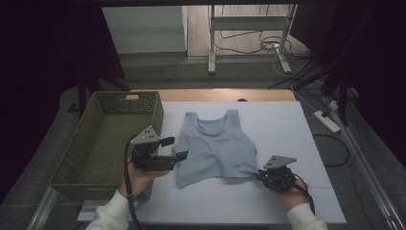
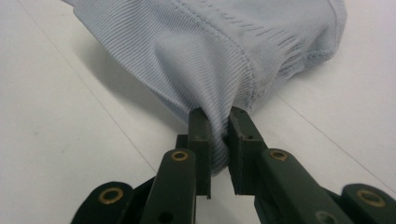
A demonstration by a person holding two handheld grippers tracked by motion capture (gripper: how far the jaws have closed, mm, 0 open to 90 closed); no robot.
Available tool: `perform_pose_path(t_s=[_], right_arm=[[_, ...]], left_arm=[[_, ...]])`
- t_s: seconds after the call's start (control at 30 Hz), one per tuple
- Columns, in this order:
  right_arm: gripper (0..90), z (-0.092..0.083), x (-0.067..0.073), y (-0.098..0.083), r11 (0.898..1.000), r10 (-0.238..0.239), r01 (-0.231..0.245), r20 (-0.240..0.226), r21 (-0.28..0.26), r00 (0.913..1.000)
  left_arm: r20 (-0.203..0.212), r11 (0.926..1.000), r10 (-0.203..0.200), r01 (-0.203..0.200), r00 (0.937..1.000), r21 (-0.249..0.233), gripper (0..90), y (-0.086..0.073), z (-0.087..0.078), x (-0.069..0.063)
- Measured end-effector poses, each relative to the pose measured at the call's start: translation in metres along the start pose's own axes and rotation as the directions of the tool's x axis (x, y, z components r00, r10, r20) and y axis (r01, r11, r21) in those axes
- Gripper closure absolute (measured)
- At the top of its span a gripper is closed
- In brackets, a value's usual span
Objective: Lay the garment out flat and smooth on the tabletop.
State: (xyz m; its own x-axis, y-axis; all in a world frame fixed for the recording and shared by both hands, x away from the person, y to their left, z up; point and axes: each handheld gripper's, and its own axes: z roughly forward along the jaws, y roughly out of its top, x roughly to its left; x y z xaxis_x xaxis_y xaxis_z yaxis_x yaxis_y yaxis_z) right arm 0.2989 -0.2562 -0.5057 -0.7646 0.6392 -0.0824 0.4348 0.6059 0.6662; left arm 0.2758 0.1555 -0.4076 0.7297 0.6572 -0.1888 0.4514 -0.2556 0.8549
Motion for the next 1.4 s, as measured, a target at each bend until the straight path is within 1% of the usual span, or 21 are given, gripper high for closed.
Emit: perform_pose_path(t_s=[0.2, 0.3, 0.4, 0.5, 0.7, 0.83, 1.1, 1.3, 1.4], right_arm=[[81.1, -0.010, 0.002, -0.003, 1.000, -0.007, 0.007, 0.020, -0.005, 0.9998], [81.2, -0.016, 0.002, -0.008, 1.000, 0.002, -0.002, 0.030, -0.004, 0.9995], [81.2, -0.023, 0.001, -0.014, 1.000, 0.008, -0.008, 0.049, -0.003, 0.9988], [81.2, -0.032, 0.001, -0.022, 1.000, 0.026, -0.026, 0.067, 0.003, 0.9974], [81.2, -0.049, 0.004, -0.039, 0.999, 0.046, -0.047, 0.084, 0.007, 0.9954], [81.2, -0.054, 0.004, -0.047, 0.998, 0.064, -0.065, 0.084, 0.008, 0.9944], [81.2, -0.061, 0.003, -0.055, 0.996, 0.085, -0.086, 0.081, 0.012, 0.9931], [81.2, -0.063, 0.006, -0.061, 0.996, 0.086, -0.088, 0.078, 0.032, 0.9932], [81.2, -0.064, 0.006, -0.063, 0.995, 0.090, -0.092, 0.074, 0.032, 0.9932]], left_arm=[[0.003, 1.0000, 0.001, -0.001, 1.0000, -0.005, 26.8, 0.000, -0.002, 0.001], [0.005, 1.0000, 0.004, -0.004, 1.0000, -0.004, 26.8, 0.000, -0.002, 0.001], [0.008, 0.9999, 0.011, -0.011, 0.9999, -0.001, 26.8, 0.000, -0.001, -0.001], [0.014, 0.9999, 0.012, -0.012, 0.9998, 0.001, 26.8, 0.000, 0.000, -0.002], [0.016, 0.9999, 0.013, -0.013, 0.9998, 0.003, 26.8, 0.001, 0.002, -0.003], [0.016, 0.9999, 0.014, -0.014, 0.9998, 0.001, 26.8, 0.001, 0.001, -0.003], [0.013, 1.0000, 0.009, -0.009, 0.9999, -0.001, 26.8, 0.001, 0.001, -0.001], [0.012, 1.0000, 0.008, -0.008, 0.9999, -0.001, 26.8, 0.001, 0.001, -0.002], [0.011, 1.0000, 0.007, -0.007, 0.9999, 0.001, 26.8, 0.001, 0.001, -0.001]])
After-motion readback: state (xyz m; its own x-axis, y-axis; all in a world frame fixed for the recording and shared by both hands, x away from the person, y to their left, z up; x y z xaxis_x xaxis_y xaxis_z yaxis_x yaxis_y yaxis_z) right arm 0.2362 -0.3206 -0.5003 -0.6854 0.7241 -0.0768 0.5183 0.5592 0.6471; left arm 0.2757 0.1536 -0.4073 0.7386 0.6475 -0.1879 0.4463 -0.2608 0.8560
